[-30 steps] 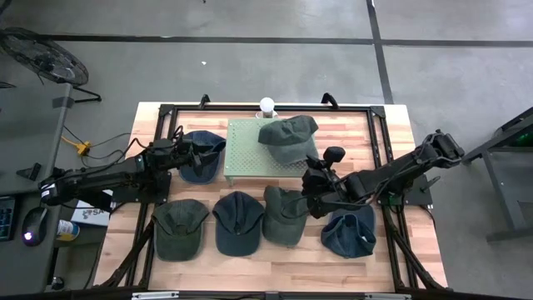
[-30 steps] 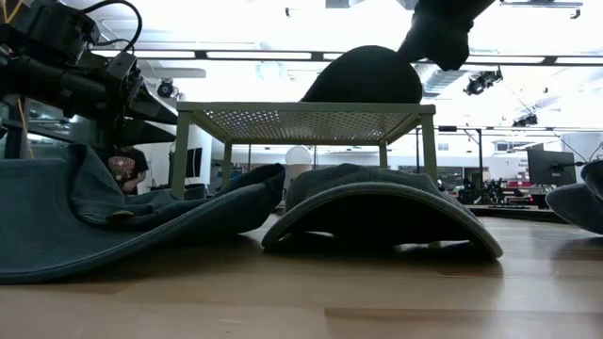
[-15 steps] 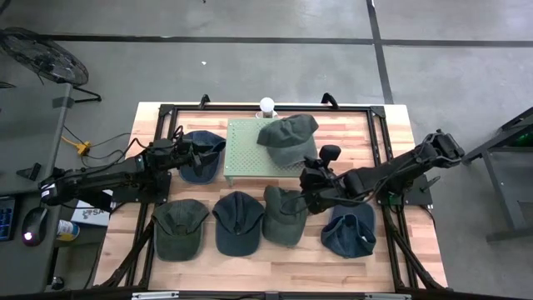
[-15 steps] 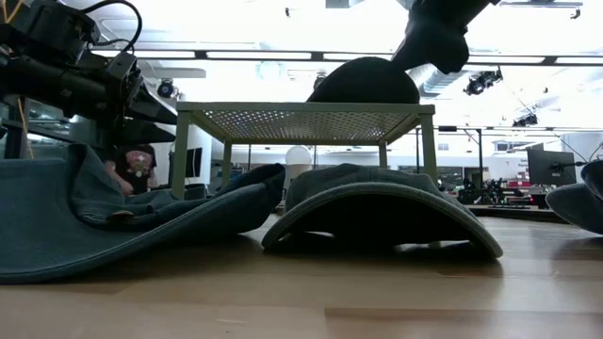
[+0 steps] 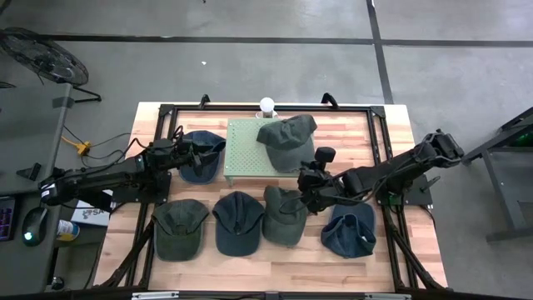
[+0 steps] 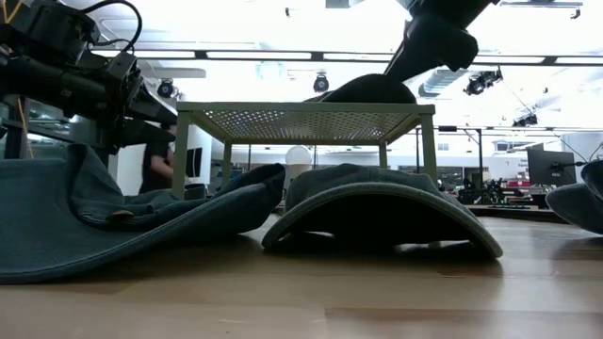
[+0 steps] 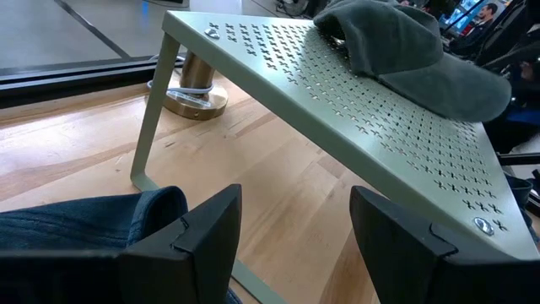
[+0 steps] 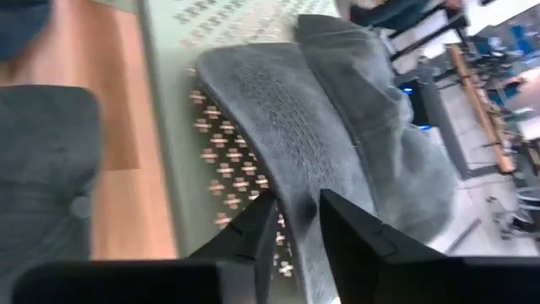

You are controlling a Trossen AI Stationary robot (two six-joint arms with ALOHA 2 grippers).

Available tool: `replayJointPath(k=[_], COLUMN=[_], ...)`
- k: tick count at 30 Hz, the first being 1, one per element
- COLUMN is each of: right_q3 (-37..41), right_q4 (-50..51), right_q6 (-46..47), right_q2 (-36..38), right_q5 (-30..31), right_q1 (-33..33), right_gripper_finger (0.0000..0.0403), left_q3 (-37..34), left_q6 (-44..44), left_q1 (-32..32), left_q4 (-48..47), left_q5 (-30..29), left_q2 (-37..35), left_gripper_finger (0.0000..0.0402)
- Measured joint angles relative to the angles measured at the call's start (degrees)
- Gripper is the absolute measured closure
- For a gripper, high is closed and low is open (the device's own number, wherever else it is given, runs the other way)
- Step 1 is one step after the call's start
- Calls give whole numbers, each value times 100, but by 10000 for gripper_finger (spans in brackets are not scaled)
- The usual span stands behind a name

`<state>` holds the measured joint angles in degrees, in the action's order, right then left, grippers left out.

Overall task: Pick & Place hat
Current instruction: Put the top right gray cap on the shelf, then put the bottom right dark blue cap on the shelf

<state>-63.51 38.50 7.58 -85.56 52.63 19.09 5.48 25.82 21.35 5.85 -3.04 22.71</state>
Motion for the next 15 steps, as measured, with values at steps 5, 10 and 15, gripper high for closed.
replayJointPath(k=[5,10,15], right_q3=[-4,-342,-875], right_q4=[-229,-300,447], right_q6=[-177,-286,-296], right_q2=[0,-2,-2], right_q5=[-300,-400,-331], right_q1=[0,0,78], right_gripper_finger=[257,213,190], left_q3=[0,0,0], left_q6=[0,0,0], left_q1=[1,-1,1], left_q4=[0,0,0], left_q5=[-1,-1,1], left_q2=[1,1,-1], left_gripper_finger=[184,184,184])
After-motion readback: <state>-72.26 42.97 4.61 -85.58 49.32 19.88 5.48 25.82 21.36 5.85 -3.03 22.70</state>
